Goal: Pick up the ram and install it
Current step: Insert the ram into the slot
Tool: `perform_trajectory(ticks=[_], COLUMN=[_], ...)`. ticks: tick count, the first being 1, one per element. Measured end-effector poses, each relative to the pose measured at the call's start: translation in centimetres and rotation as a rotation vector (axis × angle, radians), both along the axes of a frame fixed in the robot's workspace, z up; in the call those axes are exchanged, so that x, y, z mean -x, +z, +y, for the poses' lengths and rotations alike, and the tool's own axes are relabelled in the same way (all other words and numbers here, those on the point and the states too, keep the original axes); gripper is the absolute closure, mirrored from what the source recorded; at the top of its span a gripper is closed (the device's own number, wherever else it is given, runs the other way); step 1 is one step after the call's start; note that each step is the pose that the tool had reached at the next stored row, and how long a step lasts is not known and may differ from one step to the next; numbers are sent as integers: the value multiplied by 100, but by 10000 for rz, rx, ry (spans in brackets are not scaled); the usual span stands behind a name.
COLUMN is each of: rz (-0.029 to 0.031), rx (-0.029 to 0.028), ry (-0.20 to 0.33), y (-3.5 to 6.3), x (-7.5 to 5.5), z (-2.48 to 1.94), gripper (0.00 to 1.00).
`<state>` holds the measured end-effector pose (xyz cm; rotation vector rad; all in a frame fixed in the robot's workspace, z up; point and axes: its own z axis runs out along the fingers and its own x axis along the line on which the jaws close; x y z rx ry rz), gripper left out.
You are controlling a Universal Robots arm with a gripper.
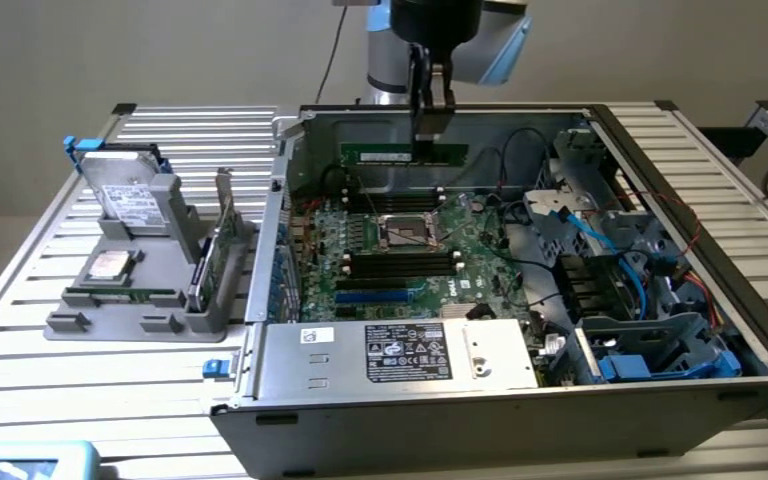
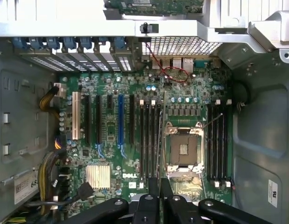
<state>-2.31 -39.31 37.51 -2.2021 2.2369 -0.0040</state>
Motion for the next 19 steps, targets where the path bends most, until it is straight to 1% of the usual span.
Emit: perform_trajectory(ticks=[2, 4, 10, 11, 13, 16, 19], rz=[0, 0, -1, -1, 0, -1, 0], rx=[12, 27, 45, 68, 134, 143, 182], ry=[13, 22, 31, 33, 35, 37, 36], y=[-29, -57, -150, -166, -185, -211, -257], x=[-1, -1, -1, -1, -1, -1, -1], z=[26, 43, 49, 49, 50, 50, 50], gripper=[86, 86, 86, 86, 86, 86, 86])
